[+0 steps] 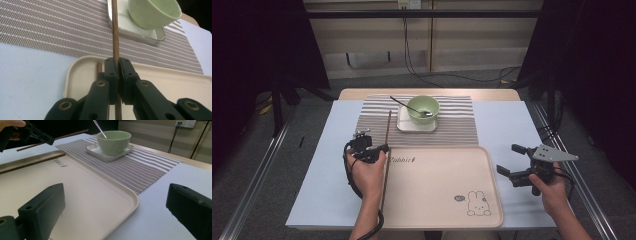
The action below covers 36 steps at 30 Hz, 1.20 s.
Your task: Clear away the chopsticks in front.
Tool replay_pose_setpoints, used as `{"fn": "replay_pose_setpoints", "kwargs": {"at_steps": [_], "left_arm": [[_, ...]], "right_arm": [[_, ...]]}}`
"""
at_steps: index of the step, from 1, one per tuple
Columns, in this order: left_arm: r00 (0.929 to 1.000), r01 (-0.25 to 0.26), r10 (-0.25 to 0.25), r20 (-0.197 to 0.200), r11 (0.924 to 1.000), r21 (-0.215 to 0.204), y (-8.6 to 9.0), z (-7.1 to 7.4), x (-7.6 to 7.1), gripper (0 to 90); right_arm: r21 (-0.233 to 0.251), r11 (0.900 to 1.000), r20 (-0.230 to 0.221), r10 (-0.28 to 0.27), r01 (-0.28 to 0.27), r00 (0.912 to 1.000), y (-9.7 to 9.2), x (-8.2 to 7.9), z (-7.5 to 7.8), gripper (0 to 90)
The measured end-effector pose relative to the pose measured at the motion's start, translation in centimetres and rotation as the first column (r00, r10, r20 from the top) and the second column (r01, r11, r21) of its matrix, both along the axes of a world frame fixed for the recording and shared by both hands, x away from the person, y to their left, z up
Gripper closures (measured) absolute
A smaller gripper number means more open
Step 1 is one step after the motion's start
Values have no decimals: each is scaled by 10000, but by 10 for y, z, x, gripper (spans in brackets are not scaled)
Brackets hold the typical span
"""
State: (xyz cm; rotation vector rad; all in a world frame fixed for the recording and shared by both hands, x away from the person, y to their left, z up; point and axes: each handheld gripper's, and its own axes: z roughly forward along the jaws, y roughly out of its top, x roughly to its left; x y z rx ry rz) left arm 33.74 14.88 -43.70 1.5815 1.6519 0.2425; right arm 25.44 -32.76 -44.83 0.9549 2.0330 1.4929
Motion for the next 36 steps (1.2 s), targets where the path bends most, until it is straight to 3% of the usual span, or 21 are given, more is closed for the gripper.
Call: {"fn": "replay_pose_setpoints", "kwargs": {"at_steps": [11, 12, 36], "left_arm": [[9999, -103, 103, 26, 9999, -63, 0, -4, -22, 860], [9999, -164, 165, 51, 9995, -258, 1, -5, -25, 860], [9998, -171, 175, 124, 9993, -327, -1, -11, -57, 860]], "right_arm": [[-29, 10000, 20, 23, -23, 10000, -1, 0, 0, 16], [-27, 10000, 5, 24, -24, 10000, -1, -1, 0, 16], [16, 10000, 114, 12, -13, 9999, -1, -1, 1, 16]]}}
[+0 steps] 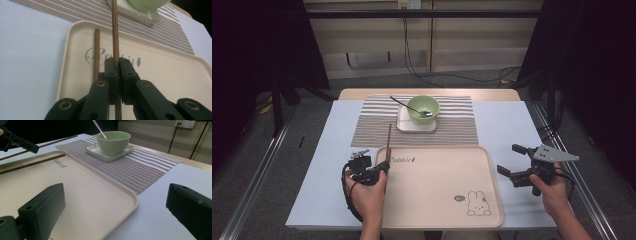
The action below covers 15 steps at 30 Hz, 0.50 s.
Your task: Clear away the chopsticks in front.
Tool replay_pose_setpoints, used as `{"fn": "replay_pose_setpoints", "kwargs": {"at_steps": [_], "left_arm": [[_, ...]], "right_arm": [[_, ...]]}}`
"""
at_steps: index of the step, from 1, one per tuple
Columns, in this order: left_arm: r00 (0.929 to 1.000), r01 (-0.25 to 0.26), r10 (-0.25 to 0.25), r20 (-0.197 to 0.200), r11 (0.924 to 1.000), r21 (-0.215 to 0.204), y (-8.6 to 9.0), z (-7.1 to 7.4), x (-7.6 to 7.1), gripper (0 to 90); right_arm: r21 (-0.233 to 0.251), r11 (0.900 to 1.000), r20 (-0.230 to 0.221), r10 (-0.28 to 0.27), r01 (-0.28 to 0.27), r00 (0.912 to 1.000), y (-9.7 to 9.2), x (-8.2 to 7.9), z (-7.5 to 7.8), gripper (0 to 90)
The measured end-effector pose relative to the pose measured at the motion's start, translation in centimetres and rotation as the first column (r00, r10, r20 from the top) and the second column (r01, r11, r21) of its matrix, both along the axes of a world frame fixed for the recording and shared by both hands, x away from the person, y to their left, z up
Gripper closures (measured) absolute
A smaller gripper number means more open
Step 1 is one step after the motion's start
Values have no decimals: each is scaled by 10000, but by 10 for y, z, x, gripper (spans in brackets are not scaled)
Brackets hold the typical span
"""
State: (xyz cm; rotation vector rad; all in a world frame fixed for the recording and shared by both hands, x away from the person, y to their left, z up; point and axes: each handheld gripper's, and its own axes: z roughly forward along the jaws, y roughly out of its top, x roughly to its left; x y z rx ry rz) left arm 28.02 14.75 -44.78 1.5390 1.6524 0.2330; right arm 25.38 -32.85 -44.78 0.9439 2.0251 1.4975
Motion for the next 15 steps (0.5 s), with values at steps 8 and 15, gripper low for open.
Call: {"fn": "replay_pose_setpoints", "kwargs": {"at_steps": [8, 15], "left_arm": [[10000, 29, -28, -77, 10000, 93, 1, -5, -10, 860], [9999, 72, -71, -90, 9998, 171, 4, -5, -19, 860]], "right_arm": [[-21, 10000, 13, 4, -4, 10000, -1, -1, 0, 16], [-12, 10000, 7, 27, -27, 10000, -1, -1, 0, 16]]}}
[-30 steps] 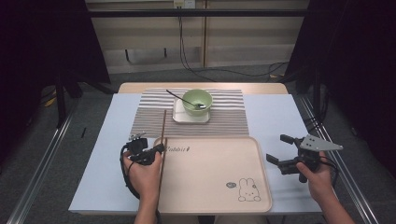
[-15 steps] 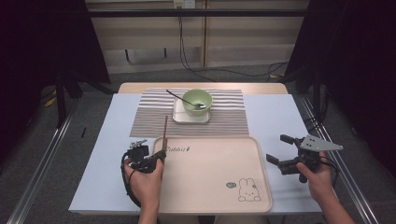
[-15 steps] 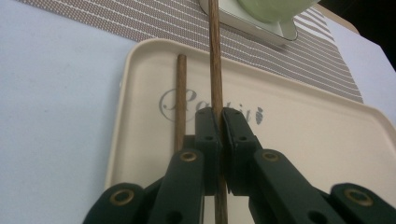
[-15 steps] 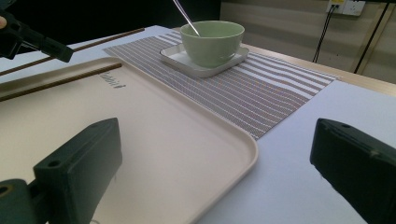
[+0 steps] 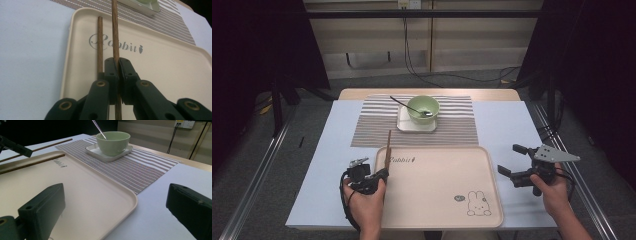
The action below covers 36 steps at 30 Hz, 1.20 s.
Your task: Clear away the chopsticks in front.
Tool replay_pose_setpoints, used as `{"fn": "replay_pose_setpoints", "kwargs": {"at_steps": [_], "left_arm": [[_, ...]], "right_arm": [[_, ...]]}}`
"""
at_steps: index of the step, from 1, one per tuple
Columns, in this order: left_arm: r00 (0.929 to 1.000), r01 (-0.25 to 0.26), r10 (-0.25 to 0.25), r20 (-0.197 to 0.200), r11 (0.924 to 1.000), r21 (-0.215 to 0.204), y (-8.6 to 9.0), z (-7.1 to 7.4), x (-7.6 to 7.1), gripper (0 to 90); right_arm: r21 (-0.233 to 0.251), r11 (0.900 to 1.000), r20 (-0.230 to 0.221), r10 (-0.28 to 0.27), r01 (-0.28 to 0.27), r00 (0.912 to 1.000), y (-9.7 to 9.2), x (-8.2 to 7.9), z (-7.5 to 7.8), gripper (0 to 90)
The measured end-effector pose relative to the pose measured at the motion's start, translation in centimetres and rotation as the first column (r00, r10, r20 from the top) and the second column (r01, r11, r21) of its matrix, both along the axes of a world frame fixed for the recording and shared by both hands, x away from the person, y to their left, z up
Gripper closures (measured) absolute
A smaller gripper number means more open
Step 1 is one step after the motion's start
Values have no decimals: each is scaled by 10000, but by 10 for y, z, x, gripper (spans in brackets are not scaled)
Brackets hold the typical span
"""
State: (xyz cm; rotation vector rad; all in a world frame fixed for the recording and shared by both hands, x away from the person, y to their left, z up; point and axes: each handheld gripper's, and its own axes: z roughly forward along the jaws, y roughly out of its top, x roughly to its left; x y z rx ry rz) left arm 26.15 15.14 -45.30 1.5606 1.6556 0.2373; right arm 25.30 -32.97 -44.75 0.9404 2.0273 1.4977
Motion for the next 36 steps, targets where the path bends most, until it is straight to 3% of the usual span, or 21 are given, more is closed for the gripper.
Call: {"fn": "replay_pose_setpoints", "kwargs": {"at_steps": [17, 19, 21, 36], "left_arm": [[9996, -265, 265, 0, 9996, 70, 8, -8, -21, 860], [9986, -511, 513, -144, 9986, 137, 7, -9, -22, 860], [9997, -236, 238, -92, 9996, 145, 9, -10, -22, 860], [9997, -251, 252, -31, 9990, 371, 11, -13, -30, 859]], "right_arm": [[36, 10000, 57, -80, 80, 10000, 0, -1, 1, 16], [-4, 10000, 75, -53, 53, 10000, 0, -1, 1, 16], [-20, 10000, 62, -41, 41, 10000, -1, -1, 1, 16], [31, 10000, 26, -58, 58, 10000, -1, -1, 1, 16]]}}
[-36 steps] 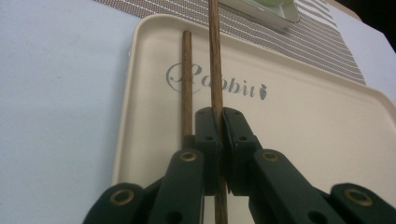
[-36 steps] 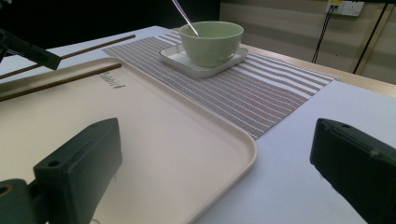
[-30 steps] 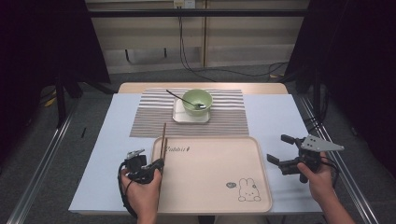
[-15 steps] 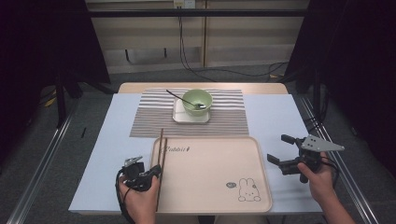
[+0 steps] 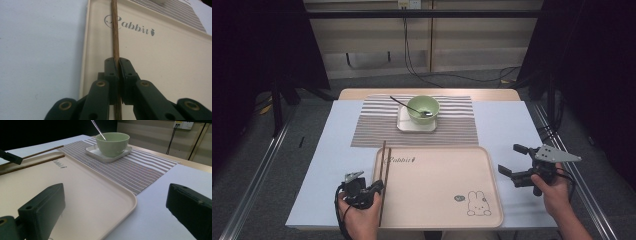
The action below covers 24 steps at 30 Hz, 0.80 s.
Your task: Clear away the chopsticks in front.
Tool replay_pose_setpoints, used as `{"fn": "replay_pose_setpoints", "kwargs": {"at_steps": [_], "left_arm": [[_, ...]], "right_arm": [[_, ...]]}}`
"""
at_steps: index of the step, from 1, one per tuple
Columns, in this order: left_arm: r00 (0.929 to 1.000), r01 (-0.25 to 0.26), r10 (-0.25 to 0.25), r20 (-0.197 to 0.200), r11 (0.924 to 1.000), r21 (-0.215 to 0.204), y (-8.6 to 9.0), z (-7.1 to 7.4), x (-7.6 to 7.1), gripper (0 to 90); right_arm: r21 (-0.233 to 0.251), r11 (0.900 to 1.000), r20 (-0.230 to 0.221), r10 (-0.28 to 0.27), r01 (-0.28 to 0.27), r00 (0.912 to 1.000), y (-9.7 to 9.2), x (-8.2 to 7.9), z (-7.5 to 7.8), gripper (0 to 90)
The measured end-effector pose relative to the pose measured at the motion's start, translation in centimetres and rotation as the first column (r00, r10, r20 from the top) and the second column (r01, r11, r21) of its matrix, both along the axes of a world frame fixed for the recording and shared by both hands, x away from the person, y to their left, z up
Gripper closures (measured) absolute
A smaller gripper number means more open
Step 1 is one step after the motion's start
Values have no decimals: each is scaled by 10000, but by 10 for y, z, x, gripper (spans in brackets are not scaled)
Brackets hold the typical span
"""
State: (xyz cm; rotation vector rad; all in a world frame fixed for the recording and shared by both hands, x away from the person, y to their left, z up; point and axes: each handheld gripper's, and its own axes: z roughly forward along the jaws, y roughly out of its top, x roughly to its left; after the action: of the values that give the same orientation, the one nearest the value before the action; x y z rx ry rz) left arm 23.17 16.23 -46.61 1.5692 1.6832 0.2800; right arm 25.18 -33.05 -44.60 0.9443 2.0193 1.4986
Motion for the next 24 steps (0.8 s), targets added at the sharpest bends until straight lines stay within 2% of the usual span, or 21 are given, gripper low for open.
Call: {"fn": "replay_pose_setpoints", "kwargs": {"at_steps": [4, 11, 12, 13, 21, 24], "left_arm": [[10000, 63, -62, -78, 9999, 130, 1, 0, -2, 859], [9998, 65, -63, -168, 9999, 80, 2, -3, -4, 859], [9997, 163, -158, -190, 9996, 250, 3, -3, -4, 859], [9997, 100, -97, -217, 9998, 147, 1, -4, -4, 859], [9992, 223, -215, -347, 9994, 246, 2, -6, -5, 859], [9993, 268, -263, -282, 9995, 182, 2, -7, -6, 859]], "right_arm": [[-21, 10000, 50, 33, -33, 10000, 0, 0, 0, 16], [22, 10000, -6, -28, 28, 10000, 0, 0, 0, 16], [7, 10000, 29, 23, -23, 10000, 0, 1, 0, 16], [5, 10000, 30, 18, -18, 10000, 0, 1, 0, 16], [23, 10000, -4, 1, -1, 10000, 0, 0, 0, 16], [4, 10000, 22, 8, -8, 10000, 0, 1, 0, 16]]}}
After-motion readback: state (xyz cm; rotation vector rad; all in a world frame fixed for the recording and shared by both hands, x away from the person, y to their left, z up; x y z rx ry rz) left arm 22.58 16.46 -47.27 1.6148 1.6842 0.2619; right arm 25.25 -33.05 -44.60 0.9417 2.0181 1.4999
